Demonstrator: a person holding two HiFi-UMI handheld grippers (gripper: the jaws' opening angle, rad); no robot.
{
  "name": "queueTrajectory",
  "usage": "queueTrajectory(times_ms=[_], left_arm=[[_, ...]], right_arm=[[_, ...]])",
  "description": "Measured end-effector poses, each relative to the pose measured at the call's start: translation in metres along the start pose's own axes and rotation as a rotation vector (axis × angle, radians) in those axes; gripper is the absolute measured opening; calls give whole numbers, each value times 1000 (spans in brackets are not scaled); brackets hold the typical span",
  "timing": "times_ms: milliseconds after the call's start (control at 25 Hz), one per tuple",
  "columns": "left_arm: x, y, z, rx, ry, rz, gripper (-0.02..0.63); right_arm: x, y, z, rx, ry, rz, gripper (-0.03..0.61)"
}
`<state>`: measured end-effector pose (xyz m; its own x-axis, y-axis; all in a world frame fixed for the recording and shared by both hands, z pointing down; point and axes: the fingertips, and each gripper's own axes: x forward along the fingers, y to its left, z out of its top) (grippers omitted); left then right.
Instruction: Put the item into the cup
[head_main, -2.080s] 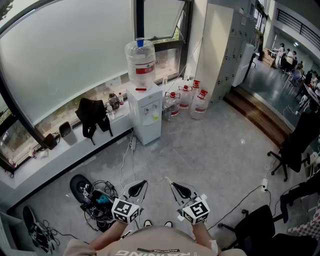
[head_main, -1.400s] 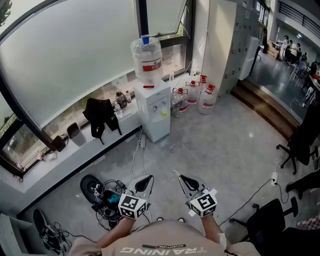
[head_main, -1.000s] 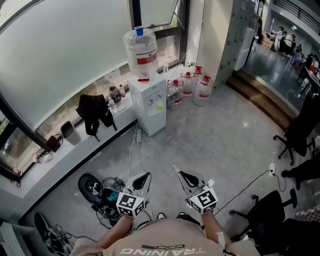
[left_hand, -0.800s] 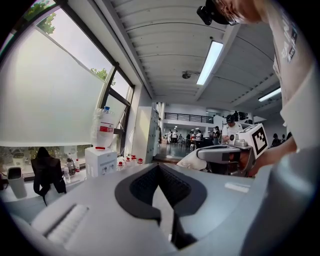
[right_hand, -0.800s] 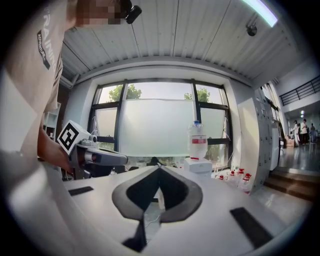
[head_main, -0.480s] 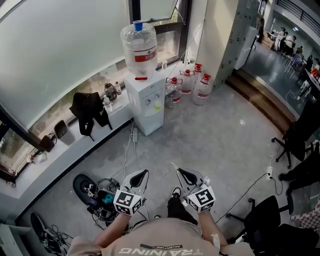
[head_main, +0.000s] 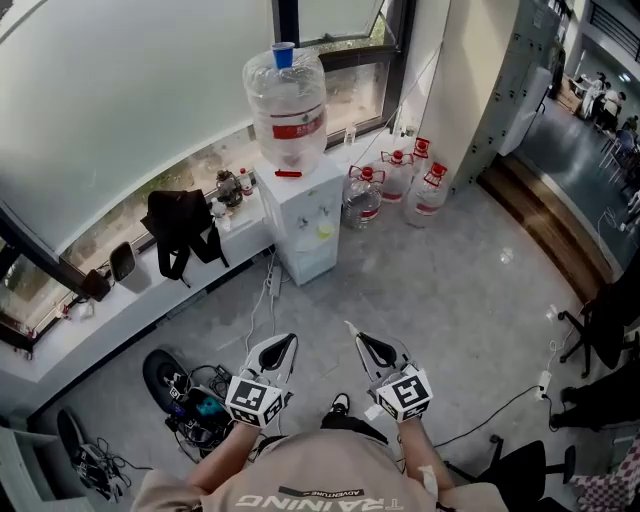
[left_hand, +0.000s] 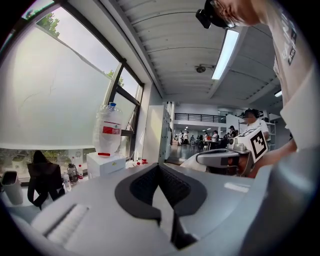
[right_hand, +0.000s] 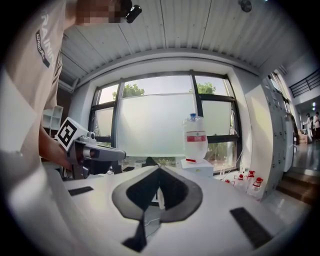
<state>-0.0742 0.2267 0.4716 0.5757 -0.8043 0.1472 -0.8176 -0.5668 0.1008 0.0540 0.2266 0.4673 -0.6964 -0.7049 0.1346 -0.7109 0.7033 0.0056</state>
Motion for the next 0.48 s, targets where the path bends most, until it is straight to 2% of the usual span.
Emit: queueTrajectory(times_ms=[480], left_arm=[[117,33,21,-14,6,78,8]], right_arm=[[65,-115,-2,12,27,67,11]])
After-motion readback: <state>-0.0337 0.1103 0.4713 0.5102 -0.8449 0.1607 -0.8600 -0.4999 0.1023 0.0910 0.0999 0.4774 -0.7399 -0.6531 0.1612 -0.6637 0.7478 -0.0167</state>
